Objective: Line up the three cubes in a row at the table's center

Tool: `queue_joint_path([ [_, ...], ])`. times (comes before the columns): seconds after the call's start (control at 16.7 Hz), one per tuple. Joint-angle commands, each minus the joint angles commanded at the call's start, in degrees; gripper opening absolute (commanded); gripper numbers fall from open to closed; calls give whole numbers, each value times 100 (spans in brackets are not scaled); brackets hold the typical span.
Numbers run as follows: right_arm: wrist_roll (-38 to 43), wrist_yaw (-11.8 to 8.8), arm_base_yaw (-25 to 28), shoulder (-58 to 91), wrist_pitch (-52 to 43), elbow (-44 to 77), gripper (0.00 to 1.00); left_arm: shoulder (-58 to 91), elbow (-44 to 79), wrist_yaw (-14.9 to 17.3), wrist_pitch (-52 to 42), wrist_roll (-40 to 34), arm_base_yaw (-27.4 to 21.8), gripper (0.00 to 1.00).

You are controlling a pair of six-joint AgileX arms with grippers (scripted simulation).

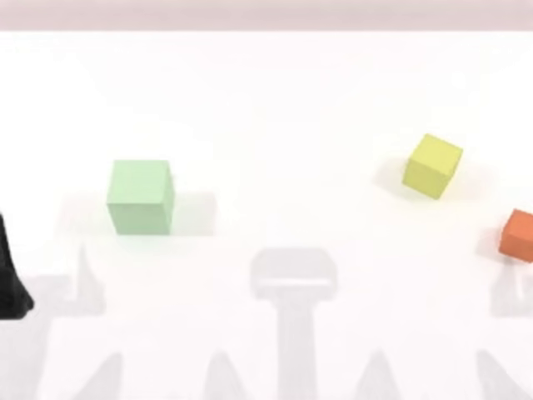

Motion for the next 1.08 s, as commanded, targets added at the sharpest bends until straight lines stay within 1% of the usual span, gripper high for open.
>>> queue_joint_path([
  [0.24,-128,4,6,176,-130,172,100,0,0,0,0,0,0,100],
  [0.48,-837,-1,66,1265,-843,1153,100,0,0,0,0,0,0,100],
  [0.66,-1643,-11,142,2703,-1662,2245,100,0,0,0,0,0,0,100],
  [1.08,-3824,10,328,6977,-3959,5073,100,0,0,0,0,0,0,100],
])
